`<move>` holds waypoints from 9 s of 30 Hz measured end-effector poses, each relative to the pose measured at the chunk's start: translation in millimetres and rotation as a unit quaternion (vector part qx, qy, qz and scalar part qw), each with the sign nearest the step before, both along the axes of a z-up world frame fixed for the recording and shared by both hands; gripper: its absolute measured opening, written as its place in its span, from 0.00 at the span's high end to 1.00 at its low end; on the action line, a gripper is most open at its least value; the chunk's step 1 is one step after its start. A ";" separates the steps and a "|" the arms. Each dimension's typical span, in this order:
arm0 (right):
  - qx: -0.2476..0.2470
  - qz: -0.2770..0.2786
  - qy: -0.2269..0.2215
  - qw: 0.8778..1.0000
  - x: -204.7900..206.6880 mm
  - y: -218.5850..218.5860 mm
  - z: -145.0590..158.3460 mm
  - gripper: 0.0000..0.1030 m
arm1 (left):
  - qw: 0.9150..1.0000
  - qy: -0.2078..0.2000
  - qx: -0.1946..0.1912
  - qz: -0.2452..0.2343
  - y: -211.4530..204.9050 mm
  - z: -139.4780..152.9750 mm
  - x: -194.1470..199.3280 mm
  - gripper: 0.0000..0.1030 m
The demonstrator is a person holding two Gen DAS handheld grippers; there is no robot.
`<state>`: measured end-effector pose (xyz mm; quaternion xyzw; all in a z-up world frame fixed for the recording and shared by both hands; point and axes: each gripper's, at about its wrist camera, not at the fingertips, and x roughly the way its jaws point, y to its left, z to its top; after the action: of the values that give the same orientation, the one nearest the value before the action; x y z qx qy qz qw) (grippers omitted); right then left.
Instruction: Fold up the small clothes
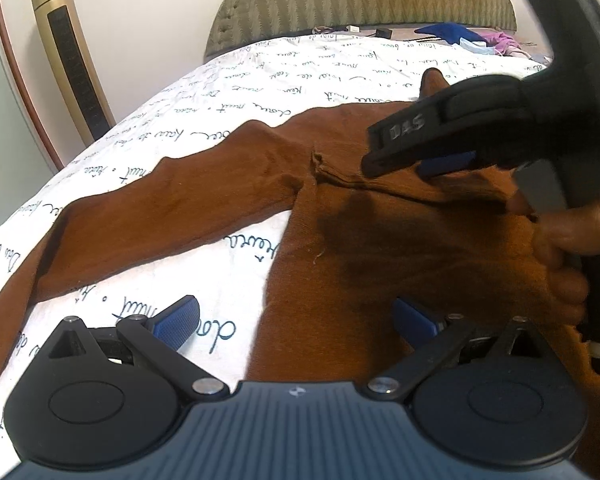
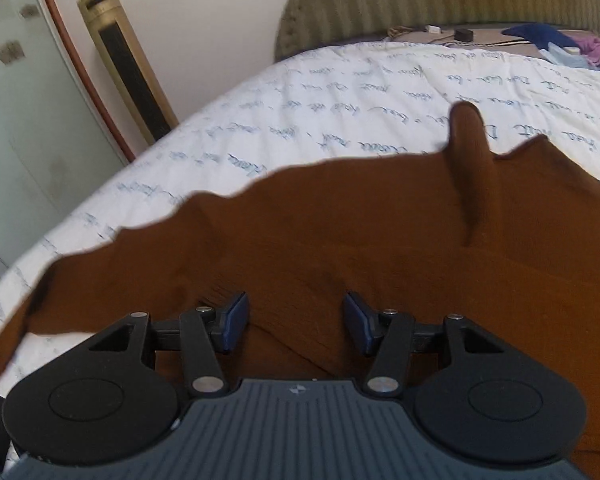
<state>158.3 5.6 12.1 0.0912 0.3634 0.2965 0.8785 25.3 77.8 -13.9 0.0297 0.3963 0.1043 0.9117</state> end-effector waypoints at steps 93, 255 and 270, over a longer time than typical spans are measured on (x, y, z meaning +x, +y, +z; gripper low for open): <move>0.029 -0.103 -0.055 0.993 -98.9 -167.3 -7.7 0.10 | 0.956 -0.043 -0.244 -0.156 34.0 52.6 61.8 0.21; 0.007 -0.142 0.004 0.990 -238.7 -243.1 -47.5 0.88 | 0.983 0.013 -0.133 -0.125 69.2 -5.4 -56.6 0.93; 0.032 -0.138 0.017 0.990 -226.6 -254.0 -48.7 0.50 | 0.978 0.025 -0.131 -0.161 62.9 -14.9 -75.4 0.72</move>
<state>-68.2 -248.4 -36.6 0.1736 0.3527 0.1819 0.9013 -50.0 140.7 -28.8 -0.0240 0.4189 -0.0979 0.9024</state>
